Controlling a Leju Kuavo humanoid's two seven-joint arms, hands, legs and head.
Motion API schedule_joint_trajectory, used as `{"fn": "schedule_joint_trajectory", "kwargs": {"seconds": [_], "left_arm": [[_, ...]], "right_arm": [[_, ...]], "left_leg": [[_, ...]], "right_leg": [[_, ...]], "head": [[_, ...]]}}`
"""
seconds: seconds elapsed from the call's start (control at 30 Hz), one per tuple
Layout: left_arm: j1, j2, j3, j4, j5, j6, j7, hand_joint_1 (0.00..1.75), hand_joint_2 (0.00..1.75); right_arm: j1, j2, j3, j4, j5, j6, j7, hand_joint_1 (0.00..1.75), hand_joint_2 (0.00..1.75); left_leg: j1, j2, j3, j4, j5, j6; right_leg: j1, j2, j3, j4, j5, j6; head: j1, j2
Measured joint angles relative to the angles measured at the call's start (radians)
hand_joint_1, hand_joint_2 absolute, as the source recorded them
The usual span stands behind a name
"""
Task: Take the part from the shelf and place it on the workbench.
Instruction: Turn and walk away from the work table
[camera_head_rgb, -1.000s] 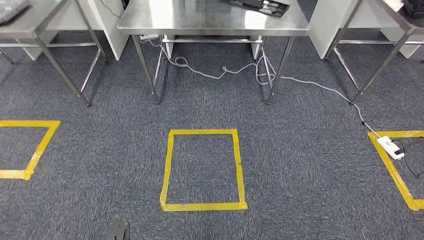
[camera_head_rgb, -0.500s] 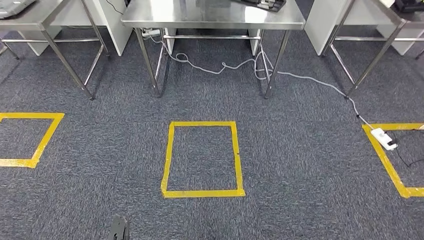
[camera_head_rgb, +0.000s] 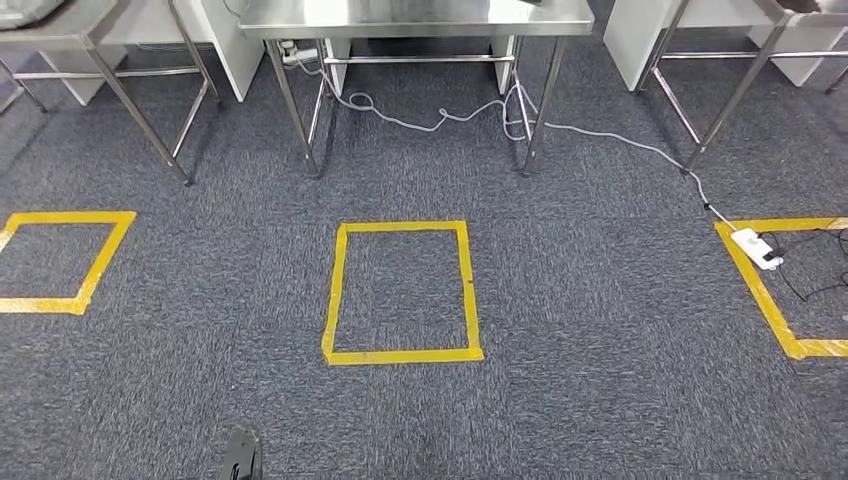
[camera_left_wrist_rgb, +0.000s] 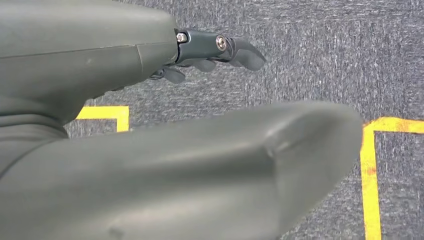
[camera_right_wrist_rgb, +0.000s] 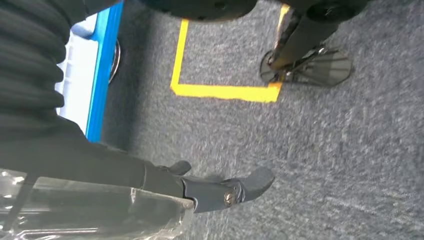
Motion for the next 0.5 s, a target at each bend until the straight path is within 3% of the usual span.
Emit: {"fn": "schedule_joint_trajectory", "kwargs": {"seconds": [0.07, 0.13, 0.17, 0.2, 0.23, 0.27, 0.33, 0.4, 0.43, 0.5], "left_arm": [[0.001, 0.000, 0.000, 0.000, -0.001, 0.000, 0.005, 0.00, 0.00], [0.001, 0.001, 0.000, 0.000, -0.001, 0.000, 0.009, 0.00, 0.00], [0.002, 0.001, 0.000, 0.000, -0.001, 0.000, 0.010, 0.00, 0.00], [0.002, 0.001, 0.000, 0.000, -0.001, 0.000, 0.011, 0.00, 0.00], [0.003, 0.001, 0.000, 0.000, -0.001, 0.000, 0.012, 0.00, 0.00], [0.003, 0.001, 0.000, 0.000, -0.001, 0.000, 0.013, 0.00, 0.00], [0.002, 0.003, 0.000, 0.000, -0.001, 0.000, 0.013, 0.00, 0.00], [0.002, 0.005, 0.000, 0.000, -0.001, 0.000, 0.013, 0.00, 0.00], [0.002, 0.007, 0.000, 0.000, -0.001, 0.000, 0.014, 0.00, 0.00], [0.001, 0.007, 0.000, 0.000, -0.001, 0.000, 0.014, 0.00, 0.00]], "right_arm": [[0.002, 0.000, 0.000, 0.000, 0.000, 0.005, 0.003, 0.00, 1.75], [0.003, 0.002, 0.000, 0.000, 0.001, 0.006, 0.004, 0.00, 1.75], [0.004, 0.003, 0.000, 0.000, 0.001, 0.007, 0.005, 0.00, 1.75], [0.005, 0.003, 0.000, 0.000, 0.001, 0.007, 0.005, 0.00, 1.75], [0.007, 0.004, 0.000, 0.001, 0.001, 0.007, 0.006, 0.00, 1.75], [0.008, 0.004, 0.000, 0.001, 0.002, 0.007, 0.007, 0.00, 1.75], [0.010, 0.007, 0.000, 0.001, 0.002, 0.008, 0.008, 0.00, 1.75], [0.008, 0.010, 0.000, 0.001, 0.003, 0.011, 0.008, 0.00, 1.75], [0.007, 0.011, -0.001, 0.001, 0.003, 0.013, 0.008, 0.00, 1.75], [0.004, 0.011, -0.001, 0.001, 0.004, 0.017, 0.009, 0.00, 1.75]], "left_leg": [[0.009, -0.002, -0.022, 0.055, -0.055, -0.003], [0.008, -0.008, -0.066, 0.191, -0.151, -0.002], [0.006, -0.010, -0.084, 0.259, -0.184, -0.001], [0.005, -0.011, -0.088, 0.302, -0.201, 0.002], [0.001, -0.011, -0.073, 0.306, -0.199, 0.008], [-0.003, -0.011, -0.038, 0.269, -0.182, 0.018], [-0.015, -0.015, 0.056, 0.138, -0.147, 0.049], [-0.027, -0.014, 0.108, 0.055, -0.139, 0.071], [-0.031, -0.012, 0.114, 0.041, -0.142, 0.071], [-0.038, -0.010, 0.115, 0.029, -0.138, 0.056]], "right_leg": [[0.001, -0.002, -0.010, 0.001, 0.014, -0.026], [0.010, -0.004, -0.024, 0.002, 0.027, -0.046], [0.016, -0.004, -0.031, 0.002, 0.032, -0.052], [0.023, -0.004, -0.036, 0.003, 0.036, -0.056], [0.029, -0.003, -0.038, 0.003, 0.039, -0.057], [0.035, -0.002, -0.037, 0.003, 0.042, -0.057], [0.043, 0.000, -0.034, 0.003, 0.044, -0.054], [0.043, -0.001, -0.037, 0.003, 0.048, -0.048], [0.045, -0.002, -0.041, 0.005, 0.048, -0.047], [0.045, -0.002, -0.047, 0.007, 0.048, -0.047]], "head": [[-0.002, 0.000], [-0.003, 0.000], [-0.004, 0.000], [-0.004, 0.000], [-0.004, 0.000], [-0.004, 0.000], [-0.001, 0.000], [0.002, 0.000], [0.003, 0.000], [-0.001, 0.000]]}}
